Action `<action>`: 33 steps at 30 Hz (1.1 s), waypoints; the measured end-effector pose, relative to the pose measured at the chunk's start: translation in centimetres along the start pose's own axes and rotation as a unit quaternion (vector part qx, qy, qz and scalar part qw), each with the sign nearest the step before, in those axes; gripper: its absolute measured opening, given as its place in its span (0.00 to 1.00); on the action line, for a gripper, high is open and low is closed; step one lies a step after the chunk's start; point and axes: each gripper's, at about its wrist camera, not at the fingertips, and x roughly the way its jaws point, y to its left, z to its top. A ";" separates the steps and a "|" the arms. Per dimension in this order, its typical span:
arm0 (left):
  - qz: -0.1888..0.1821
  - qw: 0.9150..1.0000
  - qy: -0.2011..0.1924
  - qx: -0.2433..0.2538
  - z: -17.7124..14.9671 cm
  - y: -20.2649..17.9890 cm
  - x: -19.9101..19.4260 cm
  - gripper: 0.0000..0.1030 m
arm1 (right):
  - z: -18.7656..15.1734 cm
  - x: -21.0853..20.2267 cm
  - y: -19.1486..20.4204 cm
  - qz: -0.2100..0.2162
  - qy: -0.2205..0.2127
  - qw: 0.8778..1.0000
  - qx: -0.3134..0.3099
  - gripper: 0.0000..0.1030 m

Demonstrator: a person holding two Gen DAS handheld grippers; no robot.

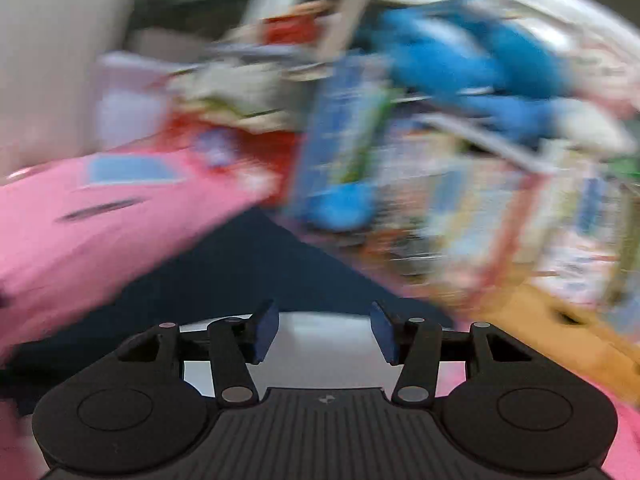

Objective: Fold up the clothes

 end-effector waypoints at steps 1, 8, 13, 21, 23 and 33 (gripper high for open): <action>0.006 1.000 -0.005 0.007 0.0 -0.1 -0.4 1.00 | 0.0 0.6 1.3 0.031 0.016 0.999 0.001 0.51; 0.060 0.997 -0.031 0.028 0.7 0.5 -2.9 1.00 | 0.6 0.8 3.6 0.239 0.033 0.969 0.057 0.55; 0.074 0.995 -0.070 0.011 2.4 0.5 -4.0 1.00 | -2.4 -4.9 0.9 0.210 0.003 0.970 0.120 0.62; -0.013 0.998 -0.061 0.001 2.1 -2.8 -0.5 1.00 | -9.6 -11.2 -2.5 0.044 -0.015 0.988 0.147 0.69; 0.000 1.000 -0.022 -0.008 1.4 -2.7 1.2 1.00 | -10.8 -11.5 -2.3 0.033 -0.013 0.990 0.135 0.70; -0.019 0.999 0.025 0.021 -0.6 -4.8 -4.7 1.00 | -13.5 -16.0 0.3 -0.042 -0.057 0.983 0.168 1.00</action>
